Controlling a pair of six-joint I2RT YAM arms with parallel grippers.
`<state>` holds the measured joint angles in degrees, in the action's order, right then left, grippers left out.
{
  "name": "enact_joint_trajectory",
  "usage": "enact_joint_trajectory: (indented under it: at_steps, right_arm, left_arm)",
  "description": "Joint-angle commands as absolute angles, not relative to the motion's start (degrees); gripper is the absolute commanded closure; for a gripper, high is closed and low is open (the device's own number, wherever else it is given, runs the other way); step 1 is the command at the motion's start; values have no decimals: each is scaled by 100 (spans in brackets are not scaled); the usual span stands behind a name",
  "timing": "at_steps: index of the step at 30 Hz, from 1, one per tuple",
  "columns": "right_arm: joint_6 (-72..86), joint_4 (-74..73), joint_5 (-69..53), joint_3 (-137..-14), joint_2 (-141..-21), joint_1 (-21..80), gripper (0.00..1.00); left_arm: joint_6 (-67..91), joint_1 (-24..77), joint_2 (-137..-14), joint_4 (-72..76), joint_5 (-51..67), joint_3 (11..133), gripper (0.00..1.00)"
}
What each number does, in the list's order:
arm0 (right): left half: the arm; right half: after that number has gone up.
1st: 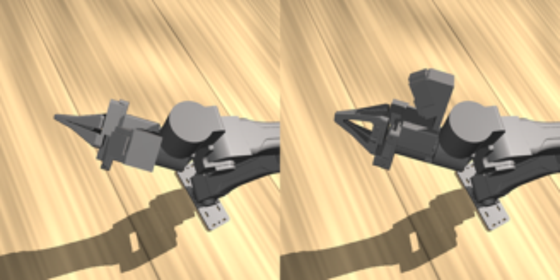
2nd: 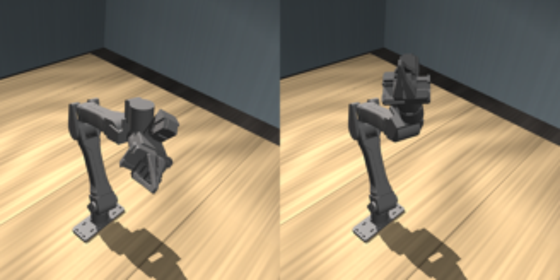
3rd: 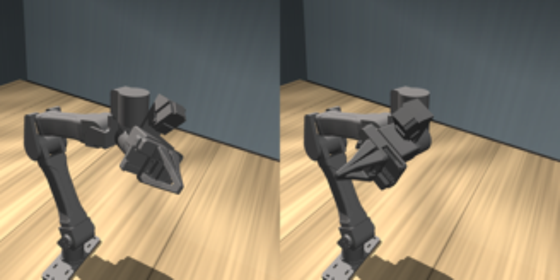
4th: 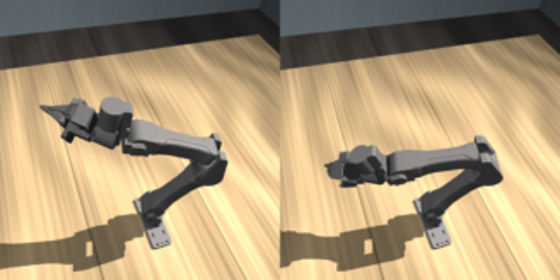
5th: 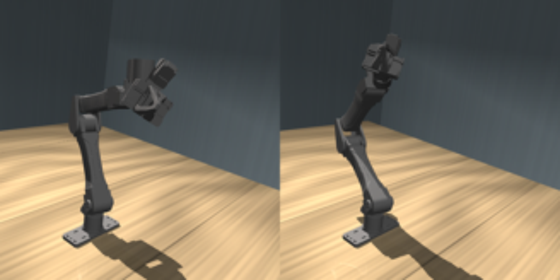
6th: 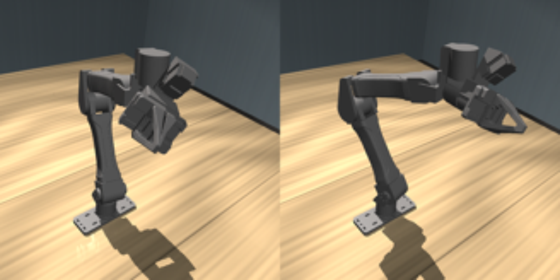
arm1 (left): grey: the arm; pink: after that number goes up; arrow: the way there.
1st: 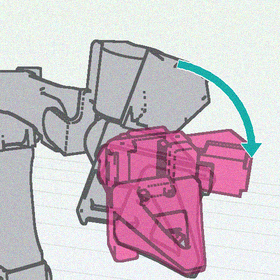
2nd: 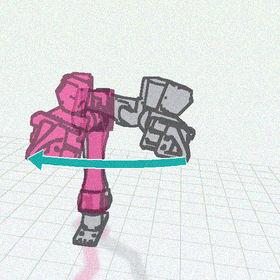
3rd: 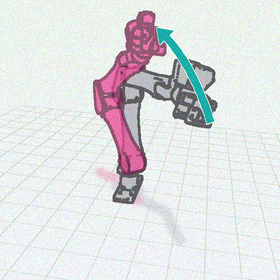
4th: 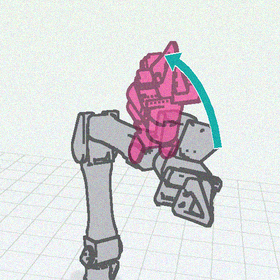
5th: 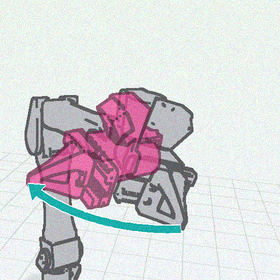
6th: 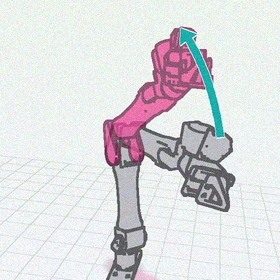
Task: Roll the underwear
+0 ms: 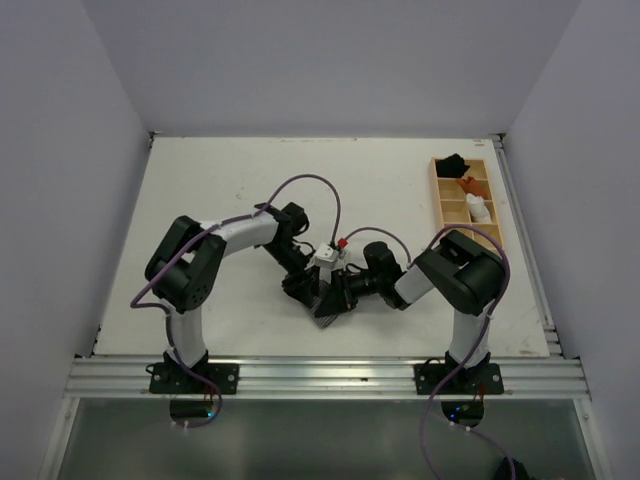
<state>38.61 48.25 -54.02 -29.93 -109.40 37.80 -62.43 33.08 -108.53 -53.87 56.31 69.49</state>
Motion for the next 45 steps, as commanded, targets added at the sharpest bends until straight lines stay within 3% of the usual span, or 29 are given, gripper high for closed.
enact_joint_trajectory:
  at_steps: [1,4,7,8,11,15,19,24,35,39,45]
  right_arm:
    - [3604,3929,-5089,-2786,-11198,3814,75]
    - [3525,3779,-5071,-2821,-11171,3814,75]
    - [3385,3456,-5019,-2883,-11075,3823,74]
    - [3271,3219,-4879,-2926,-10909,3815,73]
    - [2743,2112,-4554,-3120,-10357,3814,65]
    - [2321,566,-3440,-3498,-9487,3823,56]
    - [2443,18,-2709,-3498,-8694,3814,46]
    - [2768,-684,-1988,-3419,-8017,3823,42]
    - [3015,-2205,842,-4015,-5890,4181,37]
    - [2516,-2793,2133,-4639,-6063,5157,37]
    - [1618,-3225,2408,-5571,-7414,6476,36]
  left_arm:
    - [-6504,3401,-11003,-5362,5616,7013,52]
    - [-6582,3445,-11214,-5440,5607,7110,55]
    - [-6846,3454,-11530,-5721,5642,7268,64]
    - [-6899,3463,-11601,-5774,5686,7382,70]
    - [-6987,3489,-11829,-5958,5862,7610,76]
    - [-6873,3551,-12040,-5994,5766,7734,76]
    - [-6689,3551,-12225,-5941,5634,7848,77]
    - [-6583,3586,-12497,-6020,5599,8077,79]
    - [-6222,3682,-12946,-6214,5528,8675,80]
    - [-6091,3691,-13069,-6249,5563,8789,79]
    - [-5854,3718,-13175,-6231,5476,8894,78]
